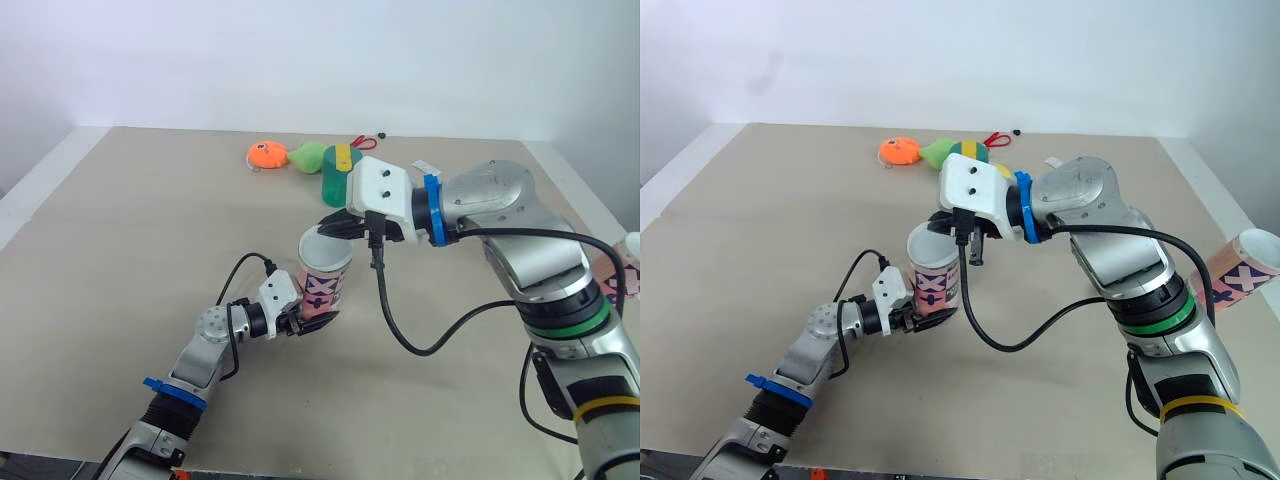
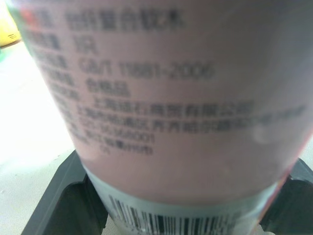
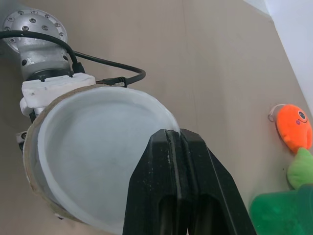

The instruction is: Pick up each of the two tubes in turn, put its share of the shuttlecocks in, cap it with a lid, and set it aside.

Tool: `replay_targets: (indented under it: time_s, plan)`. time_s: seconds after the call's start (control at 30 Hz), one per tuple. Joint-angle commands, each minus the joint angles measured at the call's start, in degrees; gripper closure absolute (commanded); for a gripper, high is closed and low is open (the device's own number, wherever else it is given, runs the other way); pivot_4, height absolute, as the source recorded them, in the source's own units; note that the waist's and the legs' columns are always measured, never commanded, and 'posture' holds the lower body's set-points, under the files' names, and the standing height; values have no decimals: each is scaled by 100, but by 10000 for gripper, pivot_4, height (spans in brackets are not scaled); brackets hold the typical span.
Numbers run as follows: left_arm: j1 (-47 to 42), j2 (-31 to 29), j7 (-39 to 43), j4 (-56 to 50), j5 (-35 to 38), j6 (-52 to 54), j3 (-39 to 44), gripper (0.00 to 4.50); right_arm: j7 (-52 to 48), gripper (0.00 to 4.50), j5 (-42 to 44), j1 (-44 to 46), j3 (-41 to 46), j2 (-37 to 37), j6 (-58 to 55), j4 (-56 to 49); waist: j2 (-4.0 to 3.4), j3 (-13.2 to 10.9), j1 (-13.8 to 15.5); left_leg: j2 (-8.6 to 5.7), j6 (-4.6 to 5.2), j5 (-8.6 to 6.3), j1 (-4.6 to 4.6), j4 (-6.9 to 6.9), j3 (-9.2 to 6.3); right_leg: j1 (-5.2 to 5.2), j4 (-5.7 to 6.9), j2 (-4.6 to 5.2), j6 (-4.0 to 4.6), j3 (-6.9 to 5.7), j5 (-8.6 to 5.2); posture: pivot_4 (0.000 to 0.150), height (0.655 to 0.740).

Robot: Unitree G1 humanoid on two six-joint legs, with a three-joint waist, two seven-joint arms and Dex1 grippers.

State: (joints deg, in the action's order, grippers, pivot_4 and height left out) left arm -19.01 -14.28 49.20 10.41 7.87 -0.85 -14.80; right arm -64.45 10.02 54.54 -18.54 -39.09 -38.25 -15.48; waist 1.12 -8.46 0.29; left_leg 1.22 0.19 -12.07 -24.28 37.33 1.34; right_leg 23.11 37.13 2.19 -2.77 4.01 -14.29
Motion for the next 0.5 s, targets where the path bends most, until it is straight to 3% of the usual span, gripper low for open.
replay_targets:
  time_s: [0.03,0.5]
  plan:
    - [202,-29,64,297,-139,297,-224,12703,-82,44588,91,101,78,-65,-57,-151,0,0,0,0,0,0,0,0,0,0,0,0,0,0,0,1500,7400]
    - [197,-11,53,301,-150,302,-232,12703,-12,44588,101,-14,-45,83,-94,-195,0,0,0,-1,0,0,-1,-5,0,5,-5,2,0,0,-1,1500,7400]
